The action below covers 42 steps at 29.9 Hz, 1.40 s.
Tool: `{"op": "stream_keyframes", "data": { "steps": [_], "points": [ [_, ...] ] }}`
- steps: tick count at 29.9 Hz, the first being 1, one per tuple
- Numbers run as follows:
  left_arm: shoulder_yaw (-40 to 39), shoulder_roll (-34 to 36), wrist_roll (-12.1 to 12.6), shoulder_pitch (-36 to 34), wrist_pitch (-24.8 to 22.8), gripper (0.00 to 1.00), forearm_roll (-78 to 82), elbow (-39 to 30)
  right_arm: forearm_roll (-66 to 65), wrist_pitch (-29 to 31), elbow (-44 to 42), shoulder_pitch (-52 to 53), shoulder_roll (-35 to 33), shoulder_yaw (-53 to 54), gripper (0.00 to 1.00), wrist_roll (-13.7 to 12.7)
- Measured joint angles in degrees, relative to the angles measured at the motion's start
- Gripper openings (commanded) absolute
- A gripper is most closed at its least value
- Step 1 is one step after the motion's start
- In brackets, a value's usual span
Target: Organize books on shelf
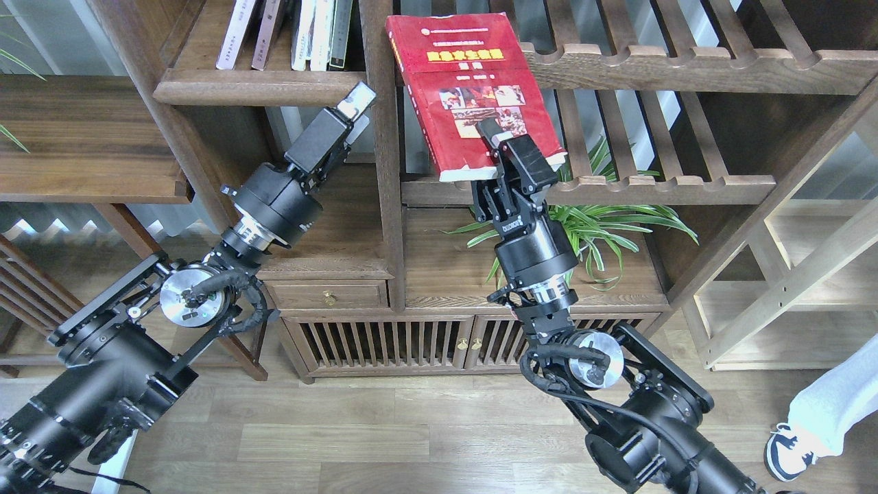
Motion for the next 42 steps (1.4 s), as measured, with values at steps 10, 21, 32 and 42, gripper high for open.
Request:
{"op": "stream_keyframes", "data": {
  "steps": [10,21,32,42],
  "points": [
    [0.5,0.0,2.7,0.9,0.0,0.96,-2.7,0.0,-0.3,0.0,0.0,-0.3,0.0,-3.4,0.04,0.0],
    [0.6,0.5,5.4,1.3,0.0,0.94,-8.4,-1.0,-1.9,0.0,-0.1,-1.1,0.0,-5.8,0.04,-0.2],
    [1.0,2.7,5.7,1.8,0.0,0.93,-11.7,-3.4,-2.8,0.0,-0.4,-2.3,0.0,-7.0,0.04,-0.2],
    [2.3,4.4,8.9,2.9,0.0,0.89,-12.7,-4.0,-3.4,0.0,-0.4,-2.2,0.0,-7.3,0.04,-0.4]
  ]
}}
